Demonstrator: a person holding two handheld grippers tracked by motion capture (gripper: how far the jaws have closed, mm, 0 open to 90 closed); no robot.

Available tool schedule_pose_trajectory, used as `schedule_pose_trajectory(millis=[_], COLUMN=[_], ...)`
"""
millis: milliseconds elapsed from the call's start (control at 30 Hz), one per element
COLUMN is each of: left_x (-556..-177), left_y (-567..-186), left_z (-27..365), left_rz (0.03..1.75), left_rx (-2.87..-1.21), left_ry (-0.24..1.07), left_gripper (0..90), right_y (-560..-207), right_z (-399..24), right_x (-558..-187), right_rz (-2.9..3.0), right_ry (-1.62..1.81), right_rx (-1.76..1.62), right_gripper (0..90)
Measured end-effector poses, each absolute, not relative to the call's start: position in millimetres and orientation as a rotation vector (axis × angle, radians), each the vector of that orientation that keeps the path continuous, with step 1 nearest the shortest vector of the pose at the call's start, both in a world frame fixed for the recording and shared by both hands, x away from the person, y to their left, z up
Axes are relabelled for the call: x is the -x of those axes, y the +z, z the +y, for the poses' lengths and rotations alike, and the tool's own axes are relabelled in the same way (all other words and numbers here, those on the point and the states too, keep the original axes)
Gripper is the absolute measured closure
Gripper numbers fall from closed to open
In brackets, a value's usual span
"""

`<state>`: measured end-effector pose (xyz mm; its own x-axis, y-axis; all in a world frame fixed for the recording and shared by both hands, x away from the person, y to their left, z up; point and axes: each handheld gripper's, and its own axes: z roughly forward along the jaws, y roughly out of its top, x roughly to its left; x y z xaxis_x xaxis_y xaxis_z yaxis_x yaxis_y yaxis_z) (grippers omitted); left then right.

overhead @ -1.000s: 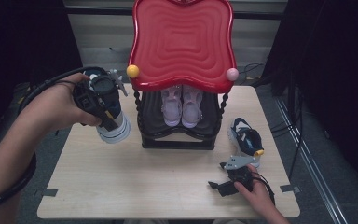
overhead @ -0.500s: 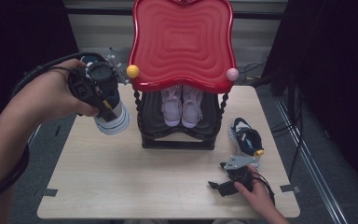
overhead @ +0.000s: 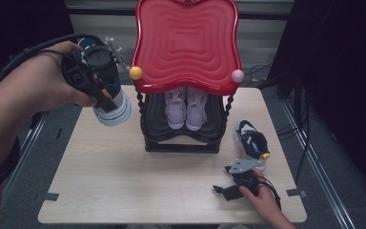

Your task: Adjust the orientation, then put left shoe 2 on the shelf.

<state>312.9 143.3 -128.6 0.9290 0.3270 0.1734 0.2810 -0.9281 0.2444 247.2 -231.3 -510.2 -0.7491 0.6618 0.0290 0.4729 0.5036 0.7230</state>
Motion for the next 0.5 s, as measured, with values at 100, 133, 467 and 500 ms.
schedule_pose_trajectory(millis=[100,133,467,500], left_x=[-312.1,-312.3,-313.9,-314.3], left_y=[-124.0,-122.1,-103.4,-102.4], left_z=[140.4,139.2,126.3,124.5], left_rz=[0.449,0.438,0.405,0.407], left_rx=[-2.861,-2.863,-2.828,-2.833], left_ry=[0.33,0.328,0.378,0.375], left_gripper=[73.1,73.1,73.1,73.0], right_y=[-510.3,-510.3,-510.3,-510.3], right_z=[-231.2,-231.2,-231.2,-231.2], right_x=[-247.2,-247.2,-247.2,-247.2], right_rz=[2.496,2.497,2.496,2.496], right_ry=[1.087,1.088,1.087,1.087], right_rx=[-0.963,-0.963,-0.962,-0.962], right_gripper=[13.0,13.0,12.9,12.9])
